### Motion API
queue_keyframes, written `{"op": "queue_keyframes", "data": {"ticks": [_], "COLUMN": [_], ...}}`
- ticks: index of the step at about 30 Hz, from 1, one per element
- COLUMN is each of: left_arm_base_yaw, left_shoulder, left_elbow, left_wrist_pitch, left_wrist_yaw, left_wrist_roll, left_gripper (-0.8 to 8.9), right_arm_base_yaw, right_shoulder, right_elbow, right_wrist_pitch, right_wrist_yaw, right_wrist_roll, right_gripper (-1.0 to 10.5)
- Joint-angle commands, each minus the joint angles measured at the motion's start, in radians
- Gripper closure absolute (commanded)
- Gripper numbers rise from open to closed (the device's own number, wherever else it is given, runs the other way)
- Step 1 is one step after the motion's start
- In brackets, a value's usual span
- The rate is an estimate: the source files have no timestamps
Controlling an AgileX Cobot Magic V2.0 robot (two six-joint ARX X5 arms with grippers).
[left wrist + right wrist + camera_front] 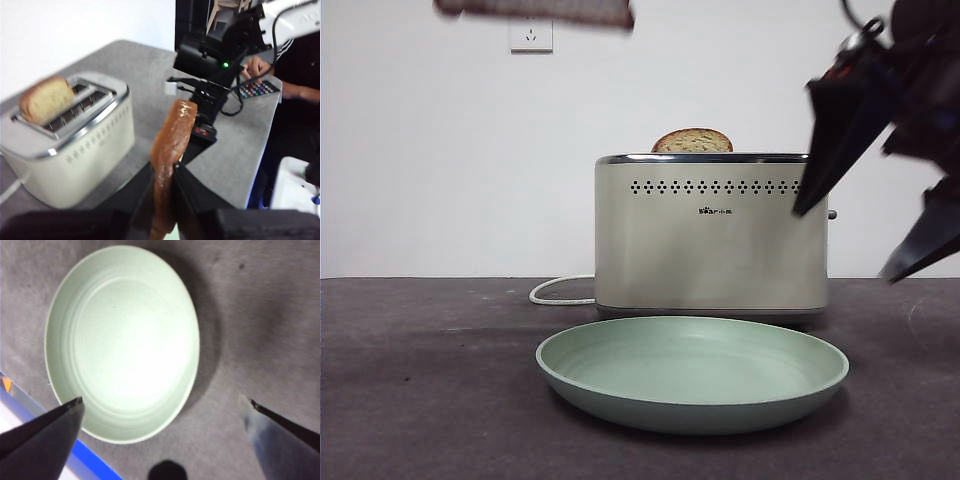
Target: Take the bread from the toaster,put the bread on the plate,put the plate on the table
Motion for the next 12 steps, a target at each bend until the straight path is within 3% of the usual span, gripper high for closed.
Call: {"op": "queue_keyframes", "data": {"ticks": [1, 6, 12], "left_arm_base_yaw": [-0.016, -0.043, -0.074], "left_shoulder": [-0.040, -0.068, -0.068], "left_elbow": [-0.089, -0.156, -0.156], "left_wrist_pitch": [0.053, 0.057, 0.060], "left_wrist_yaw": [0.000, 0.000, 0.000], "left_wrist_roll": [-0.058, -0.098, -0.116], "left_gripper": [8.18, 8.18, 8.19], "right_arm_base_yaw": [0.022, 0.038, 0.048], "right_shoulder": [0.057, 0.152, 0.235], "right_elbow": [0.003, 0.003, 0.003], "right_wrist_pitch": [0.024, 0.072, 0.108], "right_wrist_yaw": [0.002, 0.006, 0.003], "right_wrist_roll": [-0.006, 0.008, 0.008], "right_gripper": [5.2, 5.2, 6.7]}}
